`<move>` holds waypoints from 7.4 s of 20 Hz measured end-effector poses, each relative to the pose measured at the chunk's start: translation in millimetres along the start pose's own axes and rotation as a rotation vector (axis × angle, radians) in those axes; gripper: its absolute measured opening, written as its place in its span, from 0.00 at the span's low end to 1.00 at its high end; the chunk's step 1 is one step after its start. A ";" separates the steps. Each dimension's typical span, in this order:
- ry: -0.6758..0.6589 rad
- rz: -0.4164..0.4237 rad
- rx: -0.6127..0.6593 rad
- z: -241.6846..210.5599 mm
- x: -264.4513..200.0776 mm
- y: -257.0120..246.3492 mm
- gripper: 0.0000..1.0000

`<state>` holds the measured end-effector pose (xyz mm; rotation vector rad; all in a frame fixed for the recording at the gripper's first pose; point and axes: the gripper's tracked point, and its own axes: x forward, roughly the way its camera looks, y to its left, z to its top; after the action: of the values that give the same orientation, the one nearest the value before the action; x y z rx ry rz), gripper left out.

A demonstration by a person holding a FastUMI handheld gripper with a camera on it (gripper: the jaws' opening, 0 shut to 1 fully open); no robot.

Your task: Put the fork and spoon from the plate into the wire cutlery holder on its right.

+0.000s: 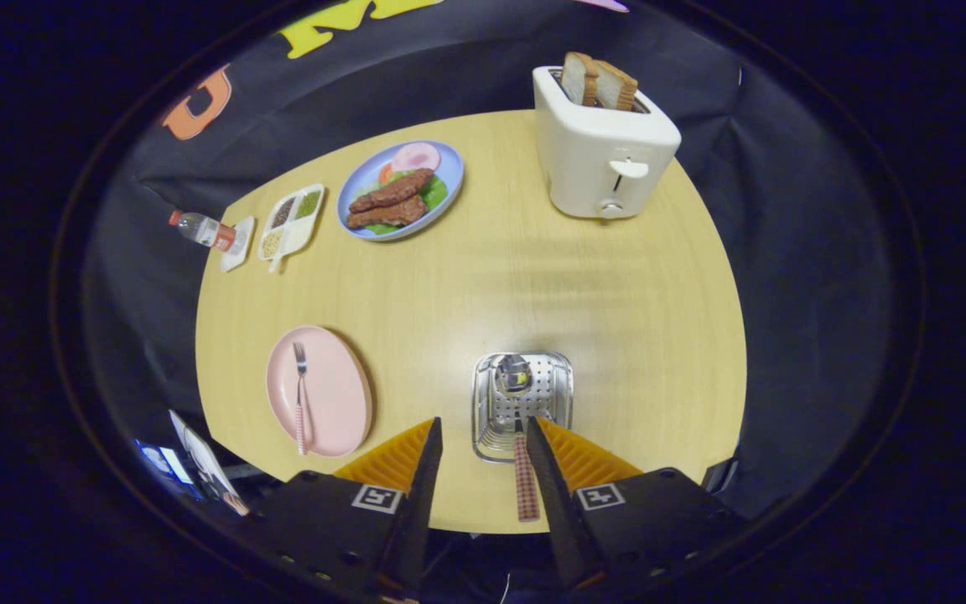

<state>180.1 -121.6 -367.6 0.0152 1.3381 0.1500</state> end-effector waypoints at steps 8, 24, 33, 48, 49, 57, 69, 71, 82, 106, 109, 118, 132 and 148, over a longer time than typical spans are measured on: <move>-0.179 -0.045 -0.029 -13.9 -13.5 51.1 0.99; -0.141 0.003 -0.011 -76.4 57.2 206.8 0.97; -0.109 -0.076 -0.036 -93.4 123.8 247.0 0.91; -0.264 -0.112 -0.088 -93.7 156.8 258.2 0.14; -0.270 -0.112 -0.075 -95.7 151.0 260.2 0.13; -0.287 -0.030 -0.114 -96.8 118.3 252.1 0.01; -0.292 -0.018 -0.060 -88.6 35.2 149.9 0.01; -0.300 -0.025 -0.035 -88.6 23.9 125.5 0.01; -0.258 -0.038 0.058 -98.7 -14.4 22.4 0.01; 0.141 -0.039 0.029 -75.8 -15.2 -36.2 0.02; 0.174 -0.024 0.061 -66.4 -11.5 -30.4 0.02; 0.195 -0.062 0.043 -47.9 0.9 -35.4 0.06; -0.022 -0.004 -0.018 -16.0 -35.9 -5.5 0.32; -0.716 0.010 -0.126 9.7 -182.9 126.7 0.95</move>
<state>136.2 -16.9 -176.0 -0.0286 0.6131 0.2125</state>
